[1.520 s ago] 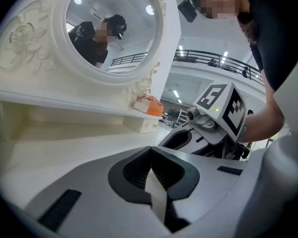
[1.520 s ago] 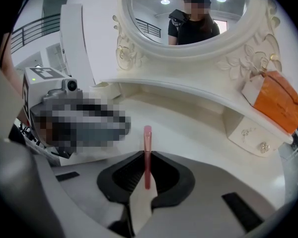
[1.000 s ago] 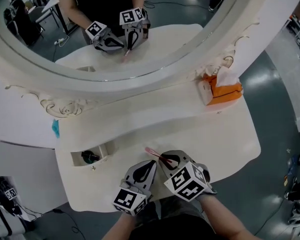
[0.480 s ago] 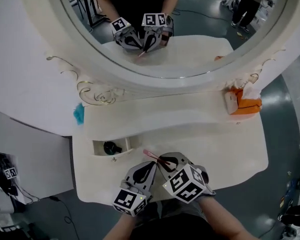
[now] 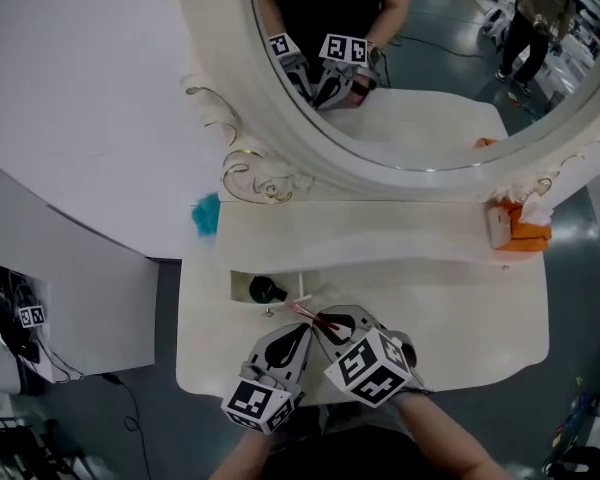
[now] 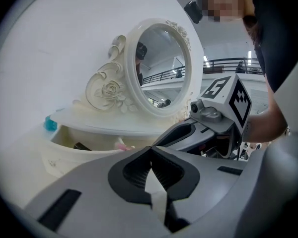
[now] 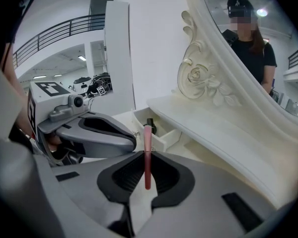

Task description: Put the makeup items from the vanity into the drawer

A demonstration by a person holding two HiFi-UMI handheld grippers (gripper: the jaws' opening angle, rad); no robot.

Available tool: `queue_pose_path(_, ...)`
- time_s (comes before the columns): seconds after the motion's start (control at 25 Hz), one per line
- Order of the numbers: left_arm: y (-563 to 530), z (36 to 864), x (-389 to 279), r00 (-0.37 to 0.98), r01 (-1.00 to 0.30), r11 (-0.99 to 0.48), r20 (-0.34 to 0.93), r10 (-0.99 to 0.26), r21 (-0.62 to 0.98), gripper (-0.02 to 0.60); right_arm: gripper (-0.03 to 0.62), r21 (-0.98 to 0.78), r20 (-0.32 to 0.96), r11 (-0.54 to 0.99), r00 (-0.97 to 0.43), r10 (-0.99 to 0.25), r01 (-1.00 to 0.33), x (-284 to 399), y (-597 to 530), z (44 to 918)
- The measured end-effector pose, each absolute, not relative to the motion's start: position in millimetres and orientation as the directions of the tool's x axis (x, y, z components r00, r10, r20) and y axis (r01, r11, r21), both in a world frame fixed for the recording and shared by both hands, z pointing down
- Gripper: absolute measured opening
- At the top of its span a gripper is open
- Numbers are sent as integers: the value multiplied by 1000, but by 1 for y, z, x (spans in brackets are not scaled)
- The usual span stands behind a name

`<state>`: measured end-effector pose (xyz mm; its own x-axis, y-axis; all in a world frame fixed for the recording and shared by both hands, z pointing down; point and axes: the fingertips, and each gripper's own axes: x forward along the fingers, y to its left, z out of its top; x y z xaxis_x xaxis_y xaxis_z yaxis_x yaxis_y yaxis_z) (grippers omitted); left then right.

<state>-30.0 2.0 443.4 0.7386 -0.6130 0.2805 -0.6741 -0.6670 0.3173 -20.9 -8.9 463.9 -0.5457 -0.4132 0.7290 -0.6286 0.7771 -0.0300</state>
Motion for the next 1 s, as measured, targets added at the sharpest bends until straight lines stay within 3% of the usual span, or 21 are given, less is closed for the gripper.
queue_pose_path(1.0,-20,440,-105,684,-727,-609,258,-682,317,15,54,-1,722,823,-570,-393,-568,-97,-38,452)
